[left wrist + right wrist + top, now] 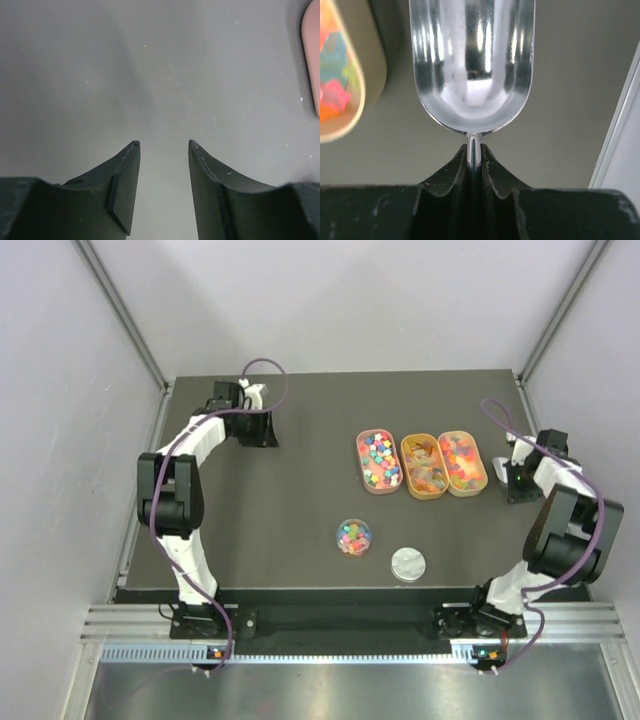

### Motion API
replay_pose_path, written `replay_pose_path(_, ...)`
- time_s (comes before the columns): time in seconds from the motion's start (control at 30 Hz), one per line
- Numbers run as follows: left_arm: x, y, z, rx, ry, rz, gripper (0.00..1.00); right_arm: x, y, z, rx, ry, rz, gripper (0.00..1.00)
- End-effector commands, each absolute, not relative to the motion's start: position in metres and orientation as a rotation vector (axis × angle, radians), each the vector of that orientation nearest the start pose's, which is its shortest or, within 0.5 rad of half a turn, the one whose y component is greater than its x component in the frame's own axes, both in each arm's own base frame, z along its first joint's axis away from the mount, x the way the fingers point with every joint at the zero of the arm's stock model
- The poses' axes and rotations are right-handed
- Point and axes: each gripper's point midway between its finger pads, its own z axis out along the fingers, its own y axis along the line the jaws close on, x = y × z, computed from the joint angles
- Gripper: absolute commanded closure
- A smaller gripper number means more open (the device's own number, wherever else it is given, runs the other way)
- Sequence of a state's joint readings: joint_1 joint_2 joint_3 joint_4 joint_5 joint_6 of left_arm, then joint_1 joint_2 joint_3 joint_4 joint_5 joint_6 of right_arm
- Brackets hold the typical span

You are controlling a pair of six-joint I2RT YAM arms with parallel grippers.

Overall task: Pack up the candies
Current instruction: Place the spatula at the center of the board.

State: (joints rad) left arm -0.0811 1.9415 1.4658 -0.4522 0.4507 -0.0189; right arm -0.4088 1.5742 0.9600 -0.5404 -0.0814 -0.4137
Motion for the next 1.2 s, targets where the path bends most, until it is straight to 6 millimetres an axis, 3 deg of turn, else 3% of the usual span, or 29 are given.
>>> replay_pose_path(0.0,0.464,-0.114,0.092,0.379,2.461,-0.583,0.50,0.341,-0.142,0.051,-0.018,2.640,-0.112,1.00)
replay_pose_path(0.07,0.464,-0.113,0.086,0.414,2.481,-0.582,0.45,0.340,-0.135,0.039,-0.078,2.693,-0.063,1.00)
replay_pose_path(0.13,0.465,-0.111,0.084,0.456,2.484,-0.559,0.37,0.349,-0.126,0.040,-0.198,2.702,-0.045,0.82)
replay_pose_path(0.2,0.462,-0.109,0.078,0.480,2.510,-0.534,0.30,0.344,-0.120,0.036,-0.242,2.758,-0.017,0.72)
replay_pose_path(0.43,0.472,-0.110,0.082,0.526,2.486,-0.510,0.29,0.322,-0.119,0.037,-0.259,2.848,0.008,0.50)
replay_pose_path(0.5,0.476,-0.112,0.086,0.528,2.478,-0.529,0.28,0.320,-0.126,0.061,-0.263,2.830,-0.024,0.45)
replay_pose_path(0.53,0.481,-0.115,0.095,0.535,2.450,-0.542,0.26,0.309,-0.125,0.071,-0.271,2.855,-0.019,0.44)
replay_pose_path(0.6,0.484,-0.119,0.102,0.542,2.432,-0.562,0.02,0.309,-0.133,0.110,-0.323,2.801,-0.095,0.39)
replay_pose_path(0.63,0.487,-0.120,0.111,0.529,2.424,-0.570,0.02,0.305,-0.131,0.125,-0.343,2.790,-0.097,0.39)
replay_pose_path(0.67,0.487,-0.125,0.114,0.529,2.422,-0.608,0.02,0.294,-0.123,0.147,-0.373,2.774,-0.086,0.38)
replay_pose_path(0.73,0.489,-0.132,0.130,0.506,2.410,-0.661,0.02,0.299,-0.101,0.181,-0.578,2.643,-0.012,0.37)
replay_pose_path(0.77,0.488,-0.137,0.136,0.508,2.391,-0.700,0.02,0.296,-0.069,0.195,-0.754,2.559,0.035,0.36)
replay_pose_path(0.83,0.484,-0.140,0.137,0.477,2.393,-0.731,0.02,0.295,-0.041,0.197,-1.145,2.392,-0.008,0.36)
replay_pose_path(0.87,0.483,-0.140,0.141,0.465,2.389,-0.726,0.02,0.292,-0.011,0.190,-1.339,2.273,-0.010,0.36)
replay_pose_path(0.93,0.479,-0.140,0.141,0.438,2.413,-0.701,0.02,0.289,0.014,0.179,-1.608,2.077,0.003,0.36)
replay_pose_path(0.97,0.471,-0.148,0.148,0.491,2.403,-0.666,0.02,0.279,0.044,0.162,-1.760,1.964,0.093,0.36)
replay_pose_path(1.03,0.461,-0.151,0.148,0.580,2.394,-0.600,0.02,0.278,0.066,0.147,-1.923,1.771,0.145,0.36)
replay_pose_path(1.07,0.457,-0.154,0.157,0.579,2.374,-0.617,0.02,0.267,0.080,0.128,-1.998,1.696,0.247,0.36)
replay_pose_path(1.17,0.450,-0.158,0.162,0.518,2.379,-0.640,0.02,0.254,0.096,0.101,-2.243,1.445,0.301,0.36)
